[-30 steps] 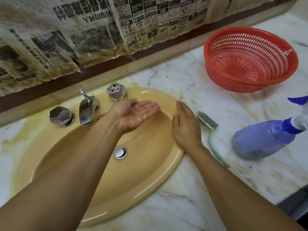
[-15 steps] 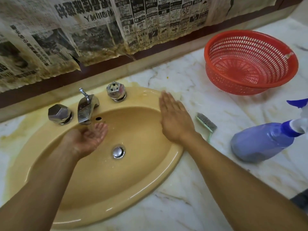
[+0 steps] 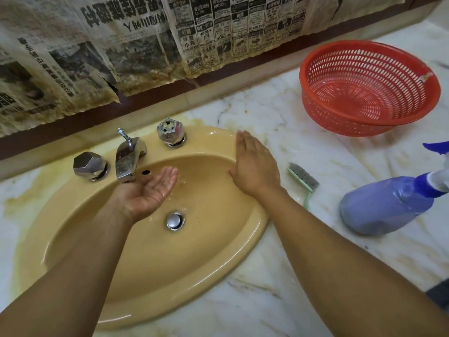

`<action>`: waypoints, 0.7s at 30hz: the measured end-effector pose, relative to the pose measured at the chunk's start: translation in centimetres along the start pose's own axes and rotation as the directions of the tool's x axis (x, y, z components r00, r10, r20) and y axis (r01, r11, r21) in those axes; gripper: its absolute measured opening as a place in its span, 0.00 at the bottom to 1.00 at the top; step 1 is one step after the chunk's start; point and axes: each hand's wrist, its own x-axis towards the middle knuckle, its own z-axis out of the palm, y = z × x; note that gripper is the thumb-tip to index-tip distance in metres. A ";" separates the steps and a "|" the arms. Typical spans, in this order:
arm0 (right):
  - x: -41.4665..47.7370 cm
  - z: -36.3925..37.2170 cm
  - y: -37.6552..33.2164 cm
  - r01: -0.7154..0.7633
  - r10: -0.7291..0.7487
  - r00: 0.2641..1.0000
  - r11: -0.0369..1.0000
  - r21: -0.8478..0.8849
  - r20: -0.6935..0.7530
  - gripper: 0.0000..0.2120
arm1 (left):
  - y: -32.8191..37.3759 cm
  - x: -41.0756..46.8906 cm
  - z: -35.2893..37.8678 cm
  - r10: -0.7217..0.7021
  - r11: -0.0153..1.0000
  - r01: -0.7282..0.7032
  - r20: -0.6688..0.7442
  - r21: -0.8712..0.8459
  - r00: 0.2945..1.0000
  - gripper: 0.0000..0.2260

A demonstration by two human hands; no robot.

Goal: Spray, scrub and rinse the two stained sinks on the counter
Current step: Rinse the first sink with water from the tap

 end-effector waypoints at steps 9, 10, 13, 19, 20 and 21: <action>-2.0 0.9 0.7 -0.003 0.003 1.000 0.998 -0.057 0.001 0.39 | -2.9 0.7 4.2 0.093 0.975 -0.080 0.056 -0.205 0.994 0.21; -1.4 1.0 0.2 0.068 -0.065 0.997 0.990 -0.122 0.033 0.39 | -3.1 0.6 5.7 0.107 0.983 -0.088 0.112 -0.164 0.988 0.22; 2.3 1.0 -2.3 0.261 -0.240 0.962 0.947 -0.187 0.130 0.38 | -2.2 -0.1 9.7 0.186 0.982 -0.178 0.167 -0.059 0.968 0.23; 8.7 0.9 -7.5 0.382 -0.344 0.911 0.912 -0.151 0.227 0.42 | -2.8 -0.9 5.4 0.208 0.975 -0.214 0.110 0.055 0.972 0.21; 8.2 0.8 -6.6 0.373 -0.337 0.916 0.915 -0.154 0.217 0.43 | -3.5 -1.0 3.5 0.186 0.978 -0.192 0.083 0.083 0.979 0.20; 7.3 0.5 -5.3 0.334 -0.303 0.932 0.932 -0.143 0.200 0.44 | -4.0 -1.0 1.4 0.162 0.982 -0.166 0.046 0.088 0.986 0.19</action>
